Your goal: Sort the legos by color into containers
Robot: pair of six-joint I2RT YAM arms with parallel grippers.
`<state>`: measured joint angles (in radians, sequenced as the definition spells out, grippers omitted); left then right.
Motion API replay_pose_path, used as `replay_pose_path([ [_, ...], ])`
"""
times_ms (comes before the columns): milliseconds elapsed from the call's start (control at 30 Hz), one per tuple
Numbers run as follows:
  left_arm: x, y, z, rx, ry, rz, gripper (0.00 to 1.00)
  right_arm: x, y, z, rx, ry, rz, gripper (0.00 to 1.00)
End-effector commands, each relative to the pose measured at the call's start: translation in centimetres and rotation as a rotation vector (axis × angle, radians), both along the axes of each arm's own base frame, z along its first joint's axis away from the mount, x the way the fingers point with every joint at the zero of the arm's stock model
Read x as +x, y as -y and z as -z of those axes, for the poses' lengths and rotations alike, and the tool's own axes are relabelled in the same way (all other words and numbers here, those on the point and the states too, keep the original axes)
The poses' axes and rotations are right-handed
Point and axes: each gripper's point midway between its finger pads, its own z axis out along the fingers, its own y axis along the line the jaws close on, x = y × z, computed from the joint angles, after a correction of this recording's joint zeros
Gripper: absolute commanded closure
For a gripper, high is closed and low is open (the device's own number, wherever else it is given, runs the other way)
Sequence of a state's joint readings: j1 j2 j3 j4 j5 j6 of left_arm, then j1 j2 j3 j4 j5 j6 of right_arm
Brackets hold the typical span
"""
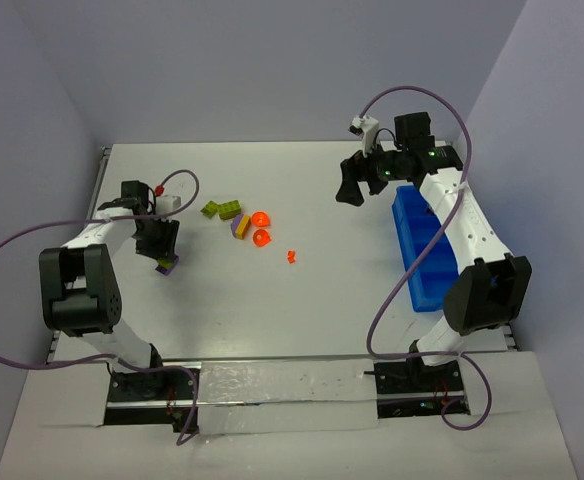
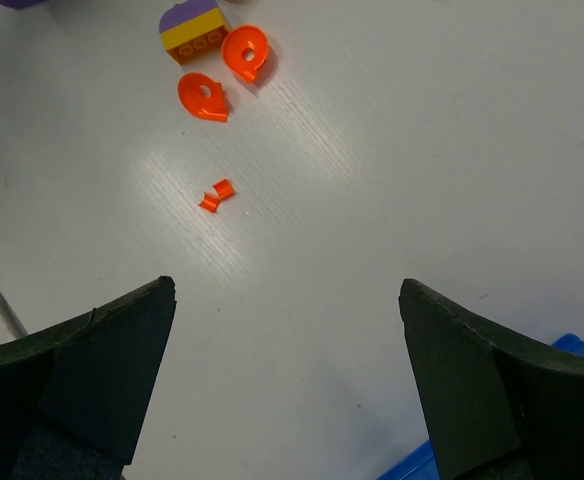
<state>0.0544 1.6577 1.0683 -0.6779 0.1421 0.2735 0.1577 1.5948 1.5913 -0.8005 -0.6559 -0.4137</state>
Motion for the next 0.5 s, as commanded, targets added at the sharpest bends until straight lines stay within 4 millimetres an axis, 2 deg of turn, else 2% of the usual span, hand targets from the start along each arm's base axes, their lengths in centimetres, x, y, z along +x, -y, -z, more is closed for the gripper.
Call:
replay_pose_path([
  [0, 0.8, 0.0, -0.4, -0.007, 0.035, 0.014, 0.52, 0.1, -0.4, -0.5, 0.009, 0.014, -0.020, 0.00],
  [200, 0.8, 0.7, -0.8, -0.041, 0.030, 0.030, 0.76, -0.2, -1.1, -0.7, 0.053, -0.002, -0.028, 0.00],
  [300, 1.4, 2.1, -2.7, -0.121, 0.064, 0.054, 0.92, -0.7, -2.3, -1.1, 0.126, -0.027, -0.039, 0.00],
  [367, 2.0, 3.9, -5.3, -0.220, 0.115, 0.092, 1.00, -1.2, -3.3, -1.5, 0.187, -0.055, -0.042, 0.00],
  [400, 2.0, 4.8, -6.4, -0.266, 0.139, 0.117, 1.00, -1.3, -3.9, -1.7, 0.216, -0.060, -0.053, 0.00],
  [467, 1.8, 8.1, -11.3, -0.429, 0.232, 0.231, 1.00, -1.9, -5.9, -2.5, 0.306, -0.085, -0.097, 0.00],
])
